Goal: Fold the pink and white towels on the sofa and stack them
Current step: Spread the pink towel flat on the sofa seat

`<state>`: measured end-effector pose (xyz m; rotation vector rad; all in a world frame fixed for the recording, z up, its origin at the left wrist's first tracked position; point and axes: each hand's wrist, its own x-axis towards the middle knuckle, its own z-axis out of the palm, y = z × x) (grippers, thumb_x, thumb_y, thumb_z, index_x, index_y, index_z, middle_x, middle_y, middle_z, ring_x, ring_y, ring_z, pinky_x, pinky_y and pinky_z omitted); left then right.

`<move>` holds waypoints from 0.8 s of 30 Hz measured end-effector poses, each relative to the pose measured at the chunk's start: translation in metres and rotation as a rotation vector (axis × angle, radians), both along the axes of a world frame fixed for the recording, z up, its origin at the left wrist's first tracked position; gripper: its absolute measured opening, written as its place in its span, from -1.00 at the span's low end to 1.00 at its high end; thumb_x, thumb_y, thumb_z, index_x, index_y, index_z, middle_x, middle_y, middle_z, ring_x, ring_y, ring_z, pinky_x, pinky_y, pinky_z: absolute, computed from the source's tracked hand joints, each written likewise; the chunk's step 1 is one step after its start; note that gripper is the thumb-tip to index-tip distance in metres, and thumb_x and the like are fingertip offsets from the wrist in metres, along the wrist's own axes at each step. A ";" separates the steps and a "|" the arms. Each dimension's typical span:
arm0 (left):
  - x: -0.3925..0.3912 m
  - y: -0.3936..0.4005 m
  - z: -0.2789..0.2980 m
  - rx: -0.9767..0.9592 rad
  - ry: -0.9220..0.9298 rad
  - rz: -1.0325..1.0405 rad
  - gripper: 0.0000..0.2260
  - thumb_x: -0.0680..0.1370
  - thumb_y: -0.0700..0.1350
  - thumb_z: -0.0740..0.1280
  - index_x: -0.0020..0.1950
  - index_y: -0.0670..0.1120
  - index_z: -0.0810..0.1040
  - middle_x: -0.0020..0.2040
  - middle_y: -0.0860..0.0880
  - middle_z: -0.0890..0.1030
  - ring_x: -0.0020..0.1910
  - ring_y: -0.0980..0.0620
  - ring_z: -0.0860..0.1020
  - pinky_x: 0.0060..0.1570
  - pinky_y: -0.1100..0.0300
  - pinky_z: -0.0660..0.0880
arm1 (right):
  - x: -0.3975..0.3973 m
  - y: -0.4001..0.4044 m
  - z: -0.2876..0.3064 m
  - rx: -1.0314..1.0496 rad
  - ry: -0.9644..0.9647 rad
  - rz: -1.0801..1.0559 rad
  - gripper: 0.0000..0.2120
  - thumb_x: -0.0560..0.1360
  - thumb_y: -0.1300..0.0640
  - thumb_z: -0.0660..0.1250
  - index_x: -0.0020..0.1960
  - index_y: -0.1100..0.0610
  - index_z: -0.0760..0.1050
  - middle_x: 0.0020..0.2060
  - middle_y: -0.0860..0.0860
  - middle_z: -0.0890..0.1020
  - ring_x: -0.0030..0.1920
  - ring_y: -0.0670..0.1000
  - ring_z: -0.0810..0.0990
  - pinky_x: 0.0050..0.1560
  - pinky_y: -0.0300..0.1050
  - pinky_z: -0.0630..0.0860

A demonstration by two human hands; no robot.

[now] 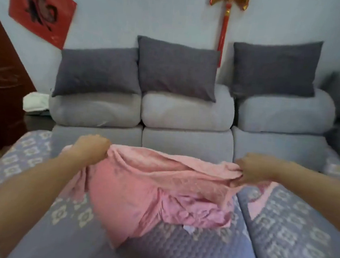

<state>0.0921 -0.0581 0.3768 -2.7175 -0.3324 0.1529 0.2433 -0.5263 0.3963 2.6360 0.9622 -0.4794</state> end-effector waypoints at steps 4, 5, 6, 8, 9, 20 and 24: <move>0.004 -0.005 -0.021 -0.784 -0.217 0.130 -0.71 0.47 -0.05 0.22 0.02 -0.11 0.68 0.05 -0.12 0.70 0.05 -0.10 0.66 0.05 -0.01 0.58 | -0.036 -0.001 -0.063 0.054 0.394 -0.202 -0.55 0.43 -0.39 0.35 -0.26 -0.02 0.42 -0.30 -0.10 0.51 -0.23 -0.06 0.52 -0.28 -0.32 0.36; 0.002 -0.004 -0.026 -1.077 -0.291 0.230 -0.76 0.48 -0.08 0.27 0.04 -0.09 0.68 0.05 -0.05 0.70 0.04 -0.03 0.64 0.08 0.00 0.57 | -0.044 -0.006 -0.073 0.131 0.490 -0.235 -0.60 0.41 -0.40 0.37 -0.16 -0.06 0.50 -0.21 -0.11 0.58 -0.19 -0.14 0.56 -0.17 -0.31 0.44; -0.001 -0.006 -0.028 -1.335 -0.384 0.336 -0.79 0.47 -0.11 0.32 0.05 -0.07 0.68 0.04 -0.02 0.70 0.01 -0.01 0.64 0.13 -0.03 0.58 | -0.054 -0.009 -0.081 0.221 0.593 -0.228 -0.59 0.37 -0.41 0.39 0.00 -0.12 0.55 -0.07 -0.14 0.65 -0.08 -0.18 0.60 -0.02 -0.28 0.51; -0.004 -0.009 -0.037 -1.653 -0.537 0.525 -0.82 0.51 -0.17 0.35 0.07 -0.08 0.68 0.02 -0.07 0.72 -0.03 -0.03 0.68 0.14 -0.13 0.60 | -0.076 -0.010 -0.094 0.353 0.798 -0.234 -0.55 0.38 -0.23 0.44 0.23 -0.17 0.52 0.07 -0.24 0.66 0.04 -0.24 0.62 0.10 -0.31 0.51; -0.003 -0.012 -0.041 -1.728 -0.565 0.581 -0.84 0.56 -0.19 0.33 0.08 -0.09 0.67 0.01 -0.09 0.73 -0.06 -0.04 0.69 0.06 -0.12 0.63 | -0.086 -0.008 -0.107 0.386 0.912 -0.274 -0.62 0.41 -0.06 0.46 0.21 -0.13 0.54 0.02 -0.26 0.67 -0.01 -0.26 0.61 0.04 -0.36 0.50; -0.015 0.026 0.004 -0.083 0.376 0.080 -0.68 0.47 0.21 0.40 0.16 0.12 0.54 0.03 0.06 0.66 0.00 0.01 0.64 -0.14 0.15 0.48 | -0.082 0.008 -0.130 0.020 0.573 -0.200 -0.73 0.43 -0.07 0.44 -0.11 0.15 0.55 -0.16 0.04 0.66 -0.30 -0.04 0.53 -0.31 -0.23 0.46; 0.007 0.002 0.000 -0.011 0.018 0.101 -0.77 0.50 0.00 0.24 0.09 0.03 0.61 0.07 -0.05 0.67 0.05 -0.15 0.66 -0.02 0.03 0.60 | -0.019 -0.005 -0.093 0.431 0.163 -0.392 -0.77 0.52 0.01 0.28 0.01 0.12 0.62 -0.06 0.05 0.68 -0.03 0.05 0.65 -0.17 -0.14 0.38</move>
